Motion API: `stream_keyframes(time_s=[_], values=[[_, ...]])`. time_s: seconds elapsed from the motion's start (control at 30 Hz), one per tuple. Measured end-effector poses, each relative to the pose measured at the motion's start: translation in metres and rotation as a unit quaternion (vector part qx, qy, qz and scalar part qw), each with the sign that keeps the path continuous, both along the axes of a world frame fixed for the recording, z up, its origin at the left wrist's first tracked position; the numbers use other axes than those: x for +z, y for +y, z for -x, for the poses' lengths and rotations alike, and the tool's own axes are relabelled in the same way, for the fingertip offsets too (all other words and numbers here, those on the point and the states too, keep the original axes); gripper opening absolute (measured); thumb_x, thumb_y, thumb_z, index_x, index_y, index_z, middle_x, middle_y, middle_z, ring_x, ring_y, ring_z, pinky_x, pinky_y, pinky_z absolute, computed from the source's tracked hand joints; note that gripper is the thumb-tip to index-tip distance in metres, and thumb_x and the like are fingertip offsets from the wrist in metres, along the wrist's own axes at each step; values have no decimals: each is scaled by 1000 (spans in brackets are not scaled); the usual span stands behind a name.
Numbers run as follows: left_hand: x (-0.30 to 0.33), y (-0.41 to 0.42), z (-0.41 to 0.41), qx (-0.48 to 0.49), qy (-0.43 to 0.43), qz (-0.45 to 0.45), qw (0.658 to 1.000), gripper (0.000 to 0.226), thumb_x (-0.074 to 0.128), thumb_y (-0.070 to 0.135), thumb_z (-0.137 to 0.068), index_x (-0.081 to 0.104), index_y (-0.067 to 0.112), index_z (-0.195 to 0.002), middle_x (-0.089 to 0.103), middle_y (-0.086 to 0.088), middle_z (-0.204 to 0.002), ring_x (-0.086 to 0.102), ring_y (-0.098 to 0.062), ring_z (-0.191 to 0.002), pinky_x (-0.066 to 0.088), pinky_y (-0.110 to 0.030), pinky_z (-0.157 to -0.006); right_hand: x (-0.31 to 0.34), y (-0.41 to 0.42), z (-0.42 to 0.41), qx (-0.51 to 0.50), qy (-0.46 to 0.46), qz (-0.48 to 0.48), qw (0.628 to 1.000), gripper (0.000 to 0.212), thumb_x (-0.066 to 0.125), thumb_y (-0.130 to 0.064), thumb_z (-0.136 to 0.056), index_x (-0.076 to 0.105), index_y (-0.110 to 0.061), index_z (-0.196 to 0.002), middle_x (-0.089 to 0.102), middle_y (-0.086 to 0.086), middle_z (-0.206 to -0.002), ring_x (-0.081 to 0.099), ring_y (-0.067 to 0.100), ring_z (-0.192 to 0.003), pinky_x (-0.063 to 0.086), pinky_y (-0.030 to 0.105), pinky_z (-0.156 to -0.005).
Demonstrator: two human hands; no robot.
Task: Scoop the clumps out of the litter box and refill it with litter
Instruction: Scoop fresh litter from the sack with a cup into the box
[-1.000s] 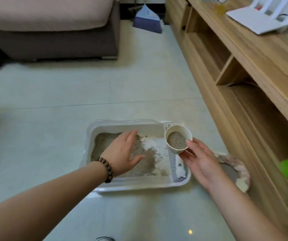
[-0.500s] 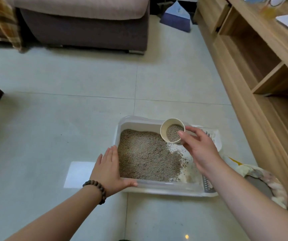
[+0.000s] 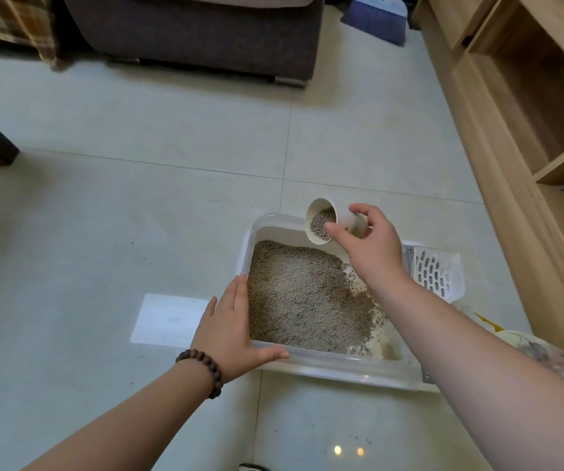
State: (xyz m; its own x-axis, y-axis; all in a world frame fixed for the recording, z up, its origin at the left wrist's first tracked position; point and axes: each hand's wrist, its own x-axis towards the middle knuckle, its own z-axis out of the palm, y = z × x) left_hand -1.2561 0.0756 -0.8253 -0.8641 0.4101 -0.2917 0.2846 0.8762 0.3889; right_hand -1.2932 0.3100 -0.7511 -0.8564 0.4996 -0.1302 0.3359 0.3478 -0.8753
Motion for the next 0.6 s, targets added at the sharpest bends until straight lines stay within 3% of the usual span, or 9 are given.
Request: stream_keyframes(time_s=[0.47, 0.6], values=[[-3, -1, 0, 8, -11, -27, 1000, 144, 59, 86, -52, -16, 11, -149, -8, 1, -160, -3, -10, -147, 8, -38, -121, -8, -12, 28, 31, -4, -49, 998, 53, 79, -40, -71, 57, -26, -118, 48, 6, -123, 53, 17, -103, 47, 35, -95], [-1, -1, 0, 7, -12, -30, 999, 144, 59, 85, -52, -16, 11, -149, -8, 1, -160, -2, -9, -147, 10, -38, -120, -7, -14, 25, 43, -11, -67, 997, 54, 78, -39, -72, 56, -26, -119, 48, 5, -123, 51, 14, -101, 42, 26, -90]])
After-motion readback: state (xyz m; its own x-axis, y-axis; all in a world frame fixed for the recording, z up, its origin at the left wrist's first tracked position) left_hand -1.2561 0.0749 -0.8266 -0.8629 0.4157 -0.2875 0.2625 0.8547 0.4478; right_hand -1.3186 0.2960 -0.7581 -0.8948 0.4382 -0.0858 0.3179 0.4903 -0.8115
